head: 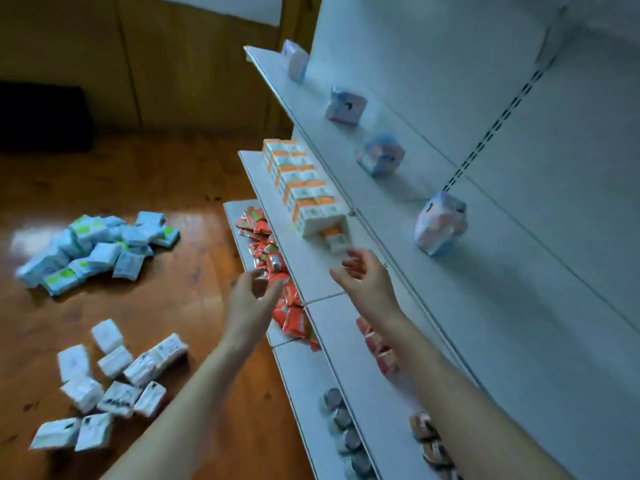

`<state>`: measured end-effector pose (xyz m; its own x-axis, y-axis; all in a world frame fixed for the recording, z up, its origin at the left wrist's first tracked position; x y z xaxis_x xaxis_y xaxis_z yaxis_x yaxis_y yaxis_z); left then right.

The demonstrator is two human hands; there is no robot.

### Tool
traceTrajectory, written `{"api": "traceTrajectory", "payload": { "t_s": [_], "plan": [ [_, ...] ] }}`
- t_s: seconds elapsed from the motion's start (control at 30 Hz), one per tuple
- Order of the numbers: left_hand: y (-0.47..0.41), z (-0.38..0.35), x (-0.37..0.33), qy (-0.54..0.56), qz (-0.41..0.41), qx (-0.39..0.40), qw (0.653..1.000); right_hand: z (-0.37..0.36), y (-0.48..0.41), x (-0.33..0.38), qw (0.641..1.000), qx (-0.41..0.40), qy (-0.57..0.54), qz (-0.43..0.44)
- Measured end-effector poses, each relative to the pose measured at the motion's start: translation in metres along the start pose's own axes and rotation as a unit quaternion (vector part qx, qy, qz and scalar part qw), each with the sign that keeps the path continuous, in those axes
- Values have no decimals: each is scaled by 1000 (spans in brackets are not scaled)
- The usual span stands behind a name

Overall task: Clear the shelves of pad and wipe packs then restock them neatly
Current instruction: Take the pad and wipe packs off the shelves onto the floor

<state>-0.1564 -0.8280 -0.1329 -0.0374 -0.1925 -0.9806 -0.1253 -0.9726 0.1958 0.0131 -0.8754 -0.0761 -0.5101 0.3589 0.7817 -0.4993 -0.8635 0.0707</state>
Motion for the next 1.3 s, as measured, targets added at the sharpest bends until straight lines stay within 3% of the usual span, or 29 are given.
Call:
{"api": "traceTrajectory", "payload": {
  "t_s": [0.23,0.37,0.6,0.7,0.8,0.93,1.0,1.03,1.1,1.2,1.23,1.3],
  "plan": [
    [0,-101,-58,7,-22,91,996,123,-70,-36,966,-235,106,-18],
    [-19,-124,-74,-18,-49,113,992,148,-109,-46,946,-282,138,-82],
    [-82,-136,-105,-2,-63,136,989,144,-153,-72,946,-210,121,-214],
    [-128,-139,-119,24,-34,166,985,135,-171,-47,953,-250,62,-159],
    [-168,-143,-130,91,30,206,974,107,-187,9,975,-206,-61,-55],
    [-207,-140,-146,275,138,301,903,61,-209,63,977,-40,-209,17],
    [-227,-134,-148,378,167,322,852,47,-220,74,977,55,-204,-1],
    [-237,-131,-147,396,181,310,845,44,-227,76,979,80,-185,-13],
    [-257,-121,-140,374,194,271,866,49,-253,74,986,27,-156,-48],
    [-285,-103,-127,312,187,226,903,76,-316,51,975,-186,-27,-118],
    [-293,-95,-125,305,182,205,912,81,-335,43,965,-215,27,-149],
    [-307,-82,-122,310,173,162,921,81,-370,25,953,-196,70,-219]
  ]
}}
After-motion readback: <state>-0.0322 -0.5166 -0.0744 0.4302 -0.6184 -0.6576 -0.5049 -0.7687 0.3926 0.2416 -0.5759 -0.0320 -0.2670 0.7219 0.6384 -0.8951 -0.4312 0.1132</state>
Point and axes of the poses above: each hand's wrist, its own y-axis away from the middle knuckle, its own z-axis out of the back of the hand, x = y × z, the point moved 3 cm from there along -y, towards the middle knuckle, and after that the axes turned 8 degrees about y, right-handed, at the moved point
